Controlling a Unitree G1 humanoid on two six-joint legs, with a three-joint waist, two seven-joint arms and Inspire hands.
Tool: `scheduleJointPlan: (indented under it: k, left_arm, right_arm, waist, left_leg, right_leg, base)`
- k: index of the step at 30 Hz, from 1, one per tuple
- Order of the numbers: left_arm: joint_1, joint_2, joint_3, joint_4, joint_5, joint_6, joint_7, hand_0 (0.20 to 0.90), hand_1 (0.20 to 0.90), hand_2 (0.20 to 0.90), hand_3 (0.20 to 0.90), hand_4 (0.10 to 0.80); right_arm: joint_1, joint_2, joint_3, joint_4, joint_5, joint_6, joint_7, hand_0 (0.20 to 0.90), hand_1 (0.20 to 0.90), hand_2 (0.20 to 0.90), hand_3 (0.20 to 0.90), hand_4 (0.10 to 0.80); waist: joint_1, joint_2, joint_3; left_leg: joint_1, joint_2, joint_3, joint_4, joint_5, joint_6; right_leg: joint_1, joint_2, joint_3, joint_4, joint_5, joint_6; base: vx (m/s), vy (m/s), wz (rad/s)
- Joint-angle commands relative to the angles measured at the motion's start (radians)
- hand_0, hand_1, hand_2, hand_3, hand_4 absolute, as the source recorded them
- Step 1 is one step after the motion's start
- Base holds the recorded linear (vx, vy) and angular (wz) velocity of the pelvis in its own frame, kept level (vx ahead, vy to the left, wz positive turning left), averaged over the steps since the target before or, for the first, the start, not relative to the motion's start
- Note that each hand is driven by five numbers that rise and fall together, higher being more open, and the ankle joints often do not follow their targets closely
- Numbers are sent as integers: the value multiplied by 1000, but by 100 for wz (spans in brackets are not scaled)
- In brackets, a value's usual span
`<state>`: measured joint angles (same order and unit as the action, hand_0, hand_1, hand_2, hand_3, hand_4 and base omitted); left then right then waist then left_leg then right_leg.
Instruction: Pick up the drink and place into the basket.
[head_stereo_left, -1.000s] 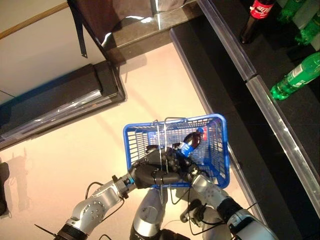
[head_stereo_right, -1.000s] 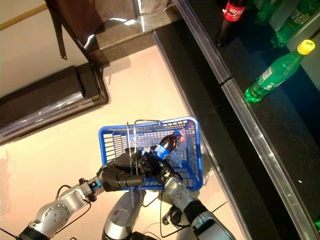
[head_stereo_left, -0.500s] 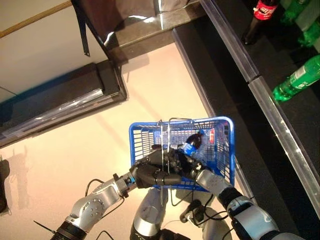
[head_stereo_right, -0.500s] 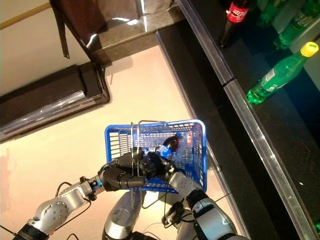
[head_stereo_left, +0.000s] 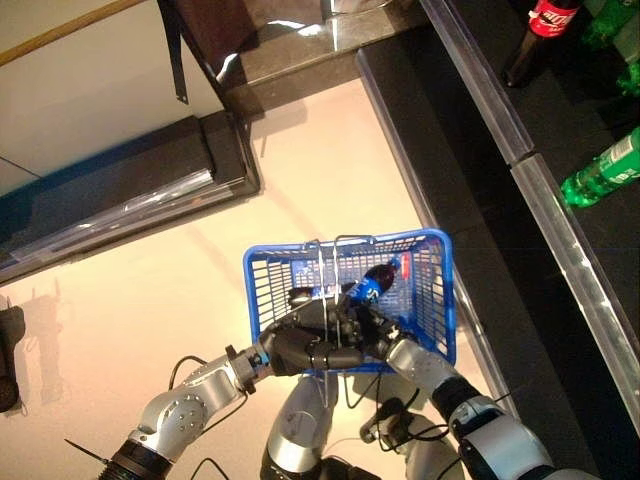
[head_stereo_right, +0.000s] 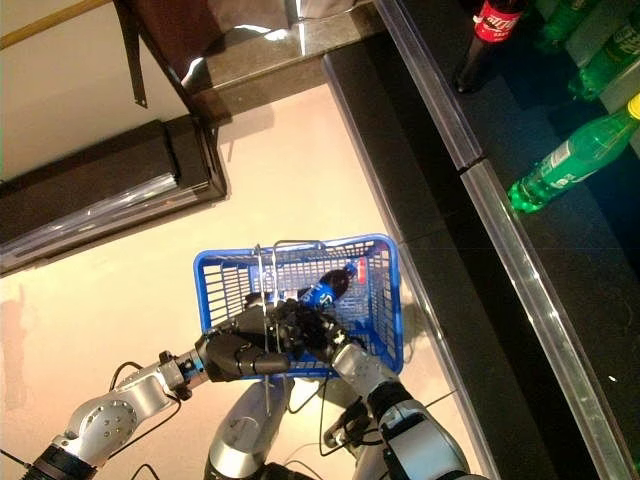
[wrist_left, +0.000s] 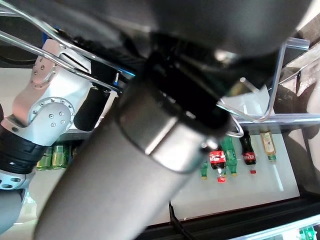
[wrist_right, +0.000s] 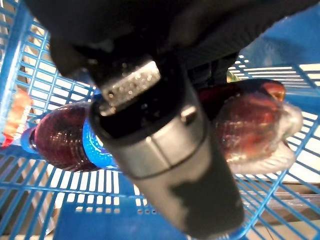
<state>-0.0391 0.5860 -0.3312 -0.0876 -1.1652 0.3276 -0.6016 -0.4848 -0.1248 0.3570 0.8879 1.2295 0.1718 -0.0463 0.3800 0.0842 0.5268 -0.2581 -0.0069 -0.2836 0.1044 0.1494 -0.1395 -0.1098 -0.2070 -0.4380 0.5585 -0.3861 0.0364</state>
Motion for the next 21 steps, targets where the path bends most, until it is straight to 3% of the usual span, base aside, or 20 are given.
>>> scheduleJointPlan:
  k: [1,7,13,21]
  left_arm:
    - [-66,-137,35,-377,-184,-96,-261,300,300,300,200,100]
    - [-30,-142,58,-361,-151,-116,-259,300,300,300,200,100]
    - [50,-148,101,-324,-104,-195,-280,300,300,300,200,100]
    - [145,-136,150,-273,-100,-252,-303,300,300,300,200,100]
  right_arm:
    - [-11,-13,-40,-130,77,-135,22,900,900,900,900,800]
    - [65,-36,-31,-322,22,-182,6,900,900,900,900,800]
    - [262,-86,-20,-627,-124,-207,69,900,900,900,900,800]
    - [461,-183,-71,-879,-194,-212,184,900,900,900,900,800]
  waist:
    - [-22,4,-92]
    - [-41,-15,-87]
    - [-82,-35,-93]
    - [-139,-75,-117]
  left_leg:
    - [29,-44,79,63,-72,129]
    - [28,-35,94,57,-73,132]
    - [19,-13,124,44,-44,139]
    - [44,13,170,28,-46,139]
  right_leg:
    - [47,25,1,-184,243,-45]
    - [37,27,11,-183,247,-41]
    - [20,43,18,-196,274,-44]
    - [26,60,51,-217,283,-33]
  base:
    - [2,-6,7]
    - [0,-1,1]
    - [-38,27,-6]
    - [15,-19,-13]
